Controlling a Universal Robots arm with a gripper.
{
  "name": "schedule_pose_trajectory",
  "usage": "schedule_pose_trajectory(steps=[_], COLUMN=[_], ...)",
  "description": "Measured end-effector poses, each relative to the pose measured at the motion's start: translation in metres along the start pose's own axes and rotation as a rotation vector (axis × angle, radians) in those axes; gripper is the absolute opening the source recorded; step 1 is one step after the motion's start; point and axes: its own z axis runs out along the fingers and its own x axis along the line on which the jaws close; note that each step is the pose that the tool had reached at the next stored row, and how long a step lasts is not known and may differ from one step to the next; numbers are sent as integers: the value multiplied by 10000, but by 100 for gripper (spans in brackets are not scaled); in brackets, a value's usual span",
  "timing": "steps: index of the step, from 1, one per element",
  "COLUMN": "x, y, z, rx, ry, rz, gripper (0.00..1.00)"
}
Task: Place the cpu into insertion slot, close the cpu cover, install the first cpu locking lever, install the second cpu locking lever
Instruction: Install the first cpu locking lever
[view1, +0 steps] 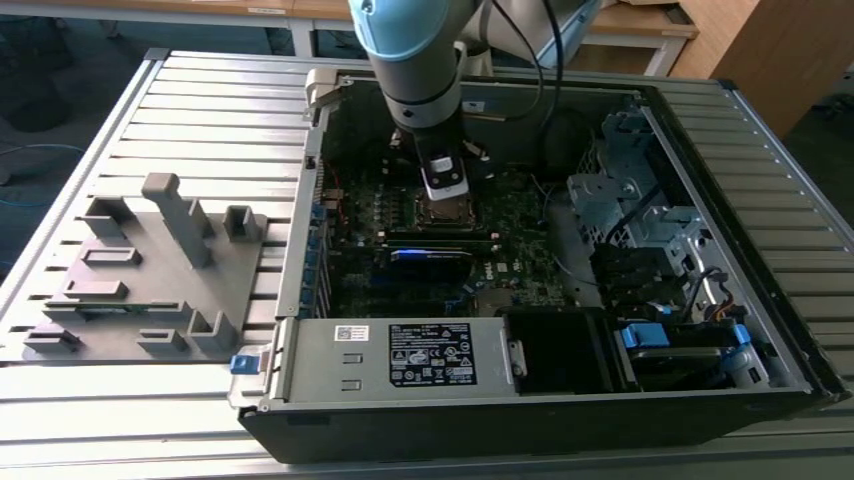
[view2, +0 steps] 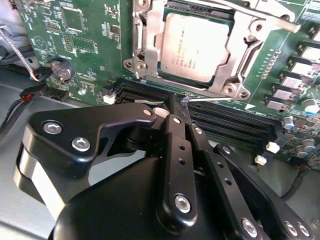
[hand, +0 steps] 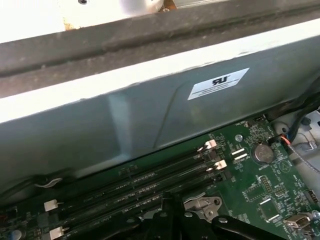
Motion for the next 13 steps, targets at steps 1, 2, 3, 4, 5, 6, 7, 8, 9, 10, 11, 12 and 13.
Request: schedule_pose_trajectory(steps=[1,2,3,4,5,6,7,8,9,10,11,12,13], x=[7,10,13,15,18,23,27,32,38,42,47,51,56], y=[-4,-7,-10,-12,-15,-19,-23,-27,-30,-33,-35,-38,-40], z=[3,6,11,15,20,25,30,34,37,40,42,44,45], rx=[-5,-10,-19,-23,-30,-39,-48,-56,-62,-69,-76,-82,-85], ry=[-2,-5,-7,-10,-12,-17,-22,-29,-38,-48,-58,-66,-73], rz=[0,-1,-4,-8,-12,-16,-23,-30,-38,-48,-58,-68,-76], gripper=[10,10,10,10,10,10,10,10,10,10,10,10,10])
